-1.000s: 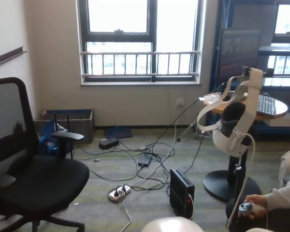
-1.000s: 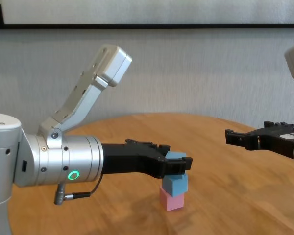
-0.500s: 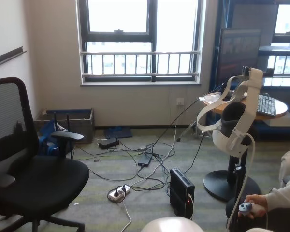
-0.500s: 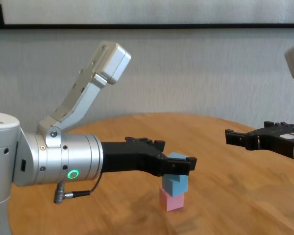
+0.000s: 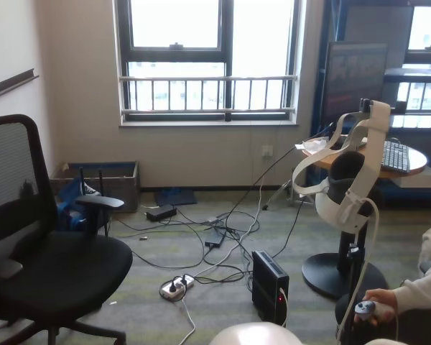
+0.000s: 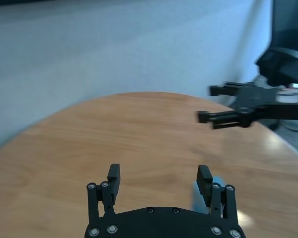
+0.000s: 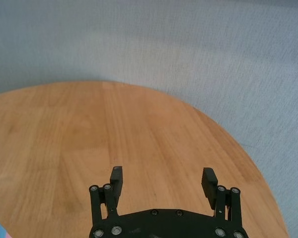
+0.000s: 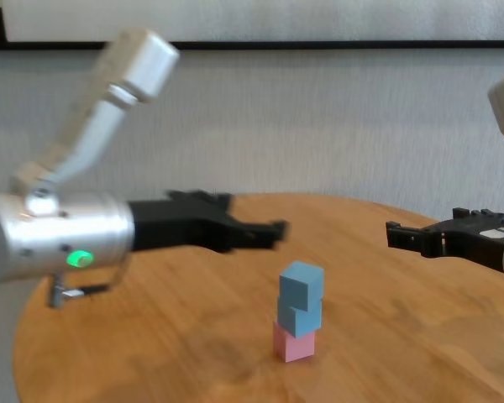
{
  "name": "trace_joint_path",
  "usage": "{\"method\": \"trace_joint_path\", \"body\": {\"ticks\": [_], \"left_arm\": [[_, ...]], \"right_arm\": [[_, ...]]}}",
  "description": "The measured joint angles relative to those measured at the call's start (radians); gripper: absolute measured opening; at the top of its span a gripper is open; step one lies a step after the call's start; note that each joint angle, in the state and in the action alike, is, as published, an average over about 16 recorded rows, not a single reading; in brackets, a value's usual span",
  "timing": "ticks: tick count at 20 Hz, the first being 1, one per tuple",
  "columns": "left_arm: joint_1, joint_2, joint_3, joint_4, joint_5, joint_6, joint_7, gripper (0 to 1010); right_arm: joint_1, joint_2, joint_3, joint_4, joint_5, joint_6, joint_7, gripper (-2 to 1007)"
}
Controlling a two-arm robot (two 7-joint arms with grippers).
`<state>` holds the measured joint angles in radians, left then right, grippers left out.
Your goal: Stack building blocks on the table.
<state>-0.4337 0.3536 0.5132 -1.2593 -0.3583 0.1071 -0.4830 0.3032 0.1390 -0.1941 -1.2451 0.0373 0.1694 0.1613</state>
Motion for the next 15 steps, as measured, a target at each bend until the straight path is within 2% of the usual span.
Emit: {"method": "trace_joint_path", "body": {"ticks": [3,8,15], "left_arm": [[0.000,0.013,-0.029,0.020,0.004,-0.018,0.012,1000],[-0.006,0.025,-0.074,0.084,0.005,-0.056,0.019,1000],[-0.018,0.025,-0.097,0.159,0.004,-0.084,0.006,1000]], "right_arm": [[0.000,0.000,0.000,0.000,0.000,0.000,0.000,1005],[0.000,0.000,0.000,0.000,0.000,0.000,0.000,1005],[0.000,0.000,0.000,0.000,0.000,0.000,0.000,1005]]}}
